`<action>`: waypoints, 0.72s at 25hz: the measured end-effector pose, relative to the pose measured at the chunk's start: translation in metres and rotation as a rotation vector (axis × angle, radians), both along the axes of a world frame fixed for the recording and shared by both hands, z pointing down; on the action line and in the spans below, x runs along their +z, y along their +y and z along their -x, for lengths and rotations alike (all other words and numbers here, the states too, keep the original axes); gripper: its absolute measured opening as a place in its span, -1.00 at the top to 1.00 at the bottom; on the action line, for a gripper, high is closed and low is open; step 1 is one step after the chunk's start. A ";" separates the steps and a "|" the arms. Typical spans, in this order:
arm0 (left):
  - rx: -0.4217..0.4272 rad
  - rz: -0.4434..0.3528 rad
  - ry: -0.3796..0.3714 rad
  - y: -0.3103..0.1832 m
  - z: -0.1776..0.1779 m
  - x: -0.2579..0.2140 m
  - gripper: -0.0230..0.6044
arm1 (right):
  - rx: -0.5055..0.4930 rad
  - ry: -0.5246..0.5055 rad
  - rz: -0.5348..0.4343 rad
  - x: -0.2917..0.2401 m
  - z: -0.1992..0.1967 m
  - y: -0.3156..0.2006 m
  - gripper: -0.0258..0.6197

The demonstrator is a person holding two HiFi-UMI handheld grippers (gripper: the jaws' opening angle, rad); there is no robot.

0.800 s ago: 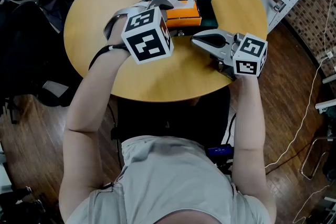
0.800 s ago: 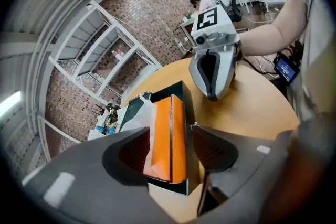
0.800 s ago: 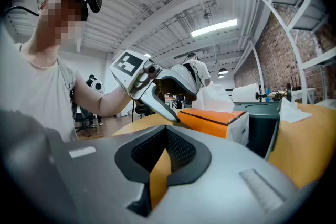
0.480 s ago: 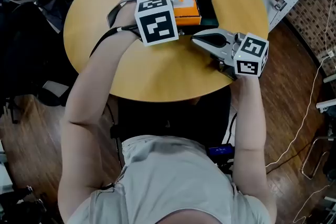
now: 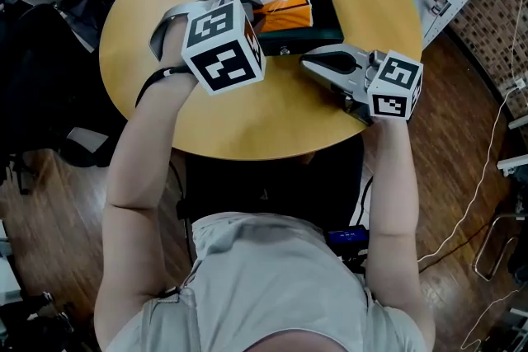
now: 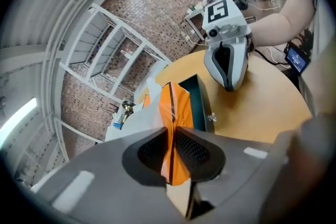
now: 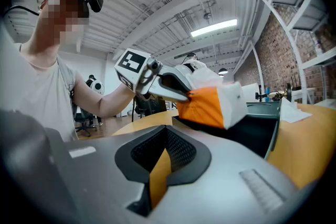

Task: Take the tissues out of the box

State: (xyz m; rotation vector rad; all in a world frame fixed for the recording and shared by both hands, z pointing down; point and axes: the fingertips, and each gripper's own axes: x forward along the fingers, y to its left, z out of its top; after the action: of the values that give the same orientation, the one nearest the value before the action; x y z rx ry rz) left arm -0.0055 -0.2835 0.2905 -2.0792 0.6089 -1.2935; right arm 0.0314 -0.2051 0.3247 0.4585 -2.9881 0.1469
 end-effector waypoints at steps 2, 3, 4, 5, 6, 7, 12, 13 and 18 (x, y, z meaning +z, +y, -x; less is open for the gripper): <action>-0.026 -0.068 0.040 0.001 0.013 -0.024 0.78 | 0.002 -0.001 -0.002 0.000 0.000 -0.001 0.92; -0.045 -0.101 0.045 0.001 0.023 -0.034 0.78 | 0.002 -0.002 -0.002 -0.001 0.000 -0.001 0.92; -0.069 -0.126 0.041 0.000 0.036 -0.041 0.78 | 0.001 -0.003 -0.002 -0.001 0.000 -0.001 0.92; -0.097 -0.139 0.033 -0.002 0.052 -0.043 0.78 | 0.000 -0.003 -0.002 -0.001 0.000 -0.001 0.92; -0.129 -0.139 0.022 -0.006 0.068 -0.043 0.78 | 0.000 -0.002 -0.001 -0.001 0.000 0.000 0.92; -0.166 -0.132 0.009 -0.011 0.087 -0.039 0.78 | 0.000 -0.001 -0.001 -0.001 -0.001 0.000 0.92; -0.364 -0.091 -0.080 -0.032 0.180 -0.012 0.78 | 0.001 0.000 0.001 -0.001 -0.002 -0.002 0.92; -0.380 -0.073 -0.097 -0.033 0.191 -0.002 0.78 | 0.001 0.000 0.001 -0.001 -0.001 -0.002 0.92; -0.357 0.015 -0.131 -0.027 0.198 0.051 0.77 | 0.001 -0.001 0.001 0.000 0.000 -0.002 0.92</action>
State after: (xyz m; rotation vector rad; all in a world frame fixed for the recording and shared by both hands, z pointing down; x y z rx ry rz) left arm -0.2036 -0.3102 0.3412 -1.9359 0.9447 -1.6199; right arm 0.0317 -0.2067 0.3242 0.4595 -2.9889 0.1492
